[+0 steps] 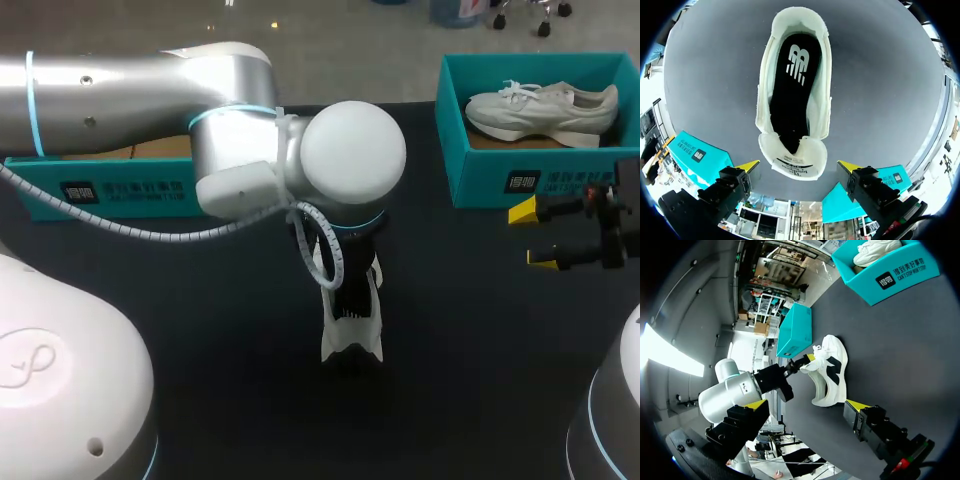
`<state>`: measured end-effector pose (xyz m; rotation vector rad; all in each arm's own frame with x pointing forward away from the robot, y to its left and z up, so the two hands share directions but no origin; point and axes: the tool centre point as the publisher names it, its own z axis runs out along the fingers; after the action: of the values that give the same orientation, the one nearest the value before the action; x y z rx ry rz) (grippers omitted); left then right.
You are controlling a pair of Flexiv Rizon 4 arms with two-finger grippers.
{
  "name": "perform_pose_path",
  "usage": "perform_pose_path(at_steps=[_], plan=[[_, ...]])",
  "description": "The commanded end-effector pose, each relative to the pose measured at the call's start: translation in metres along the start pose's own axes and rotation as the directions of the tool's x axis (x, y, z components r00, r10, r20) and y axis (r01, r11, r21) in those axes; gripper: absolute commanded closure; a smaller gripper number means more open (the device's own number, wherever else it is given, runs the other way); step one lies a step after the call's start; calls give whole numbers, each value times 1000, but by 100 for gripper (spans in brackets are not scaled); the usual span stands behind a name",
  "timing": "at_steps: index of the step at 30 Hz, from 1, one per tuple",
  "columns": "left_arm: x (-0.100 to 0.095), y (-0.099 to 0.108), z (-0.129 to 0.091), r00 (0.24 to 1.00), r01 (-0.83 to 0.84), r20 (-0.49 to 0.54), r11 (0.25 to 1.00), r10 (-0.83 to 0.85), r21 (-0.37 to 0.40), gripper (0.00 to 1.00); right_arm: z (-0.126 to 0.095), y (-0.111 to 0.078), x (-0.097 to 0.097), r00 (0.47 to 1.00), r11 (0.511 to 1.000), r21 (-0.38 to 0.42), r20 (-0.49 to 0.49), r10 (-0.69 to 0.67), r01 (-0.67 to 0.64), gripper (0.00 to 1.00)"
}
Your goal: Take the shoe out of the shoebox, open the shoe tongue, remove and reinsert the insole, then place the shoe into the shoebox
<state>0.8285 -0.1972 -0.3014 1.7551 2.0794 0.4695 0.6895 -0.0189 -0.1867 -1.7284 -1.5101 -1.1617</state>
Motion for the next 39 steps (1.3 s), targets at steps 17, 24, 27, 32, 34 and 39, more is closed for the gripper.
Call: perform_pose_path(at_steps=[17, 24, 27, 32, 34, 39], plan=[[10, 62, -35, 998, -41, 39, 999, 41, -3, 74, 0, -1, 0, 1000, 1000, -3, 2, 1, -1, 0], [4, 55, -39, 995, -86, 52, 990, 81, 114, 100, 0, -1, 0, 1000, 1000, -3, 2, 1, -1, 0], [5, 56, -36, 994, -110, 40, 976, 104, 188, 100, 0, -1, 0, 1000, 1000, -3, 2, 1, -1, 0], [6, 53, -30, 992, -126, 32, 932, 123, 341, 100, 0, -1, 0, 1000, 1000, -3, 2, 1, -1, 0], [6, 51, -27, 990, -136, 33, 909, 134, 393, 100, 0, -1, 0, 1000, 1000, -3, 2, 1, -1, 0], [3, 49, -19, 988, -152, 54, 867, 144, 475, 100, 0, -1, 0, 1000, 1000, -3, 2, 1, -1, 0]])
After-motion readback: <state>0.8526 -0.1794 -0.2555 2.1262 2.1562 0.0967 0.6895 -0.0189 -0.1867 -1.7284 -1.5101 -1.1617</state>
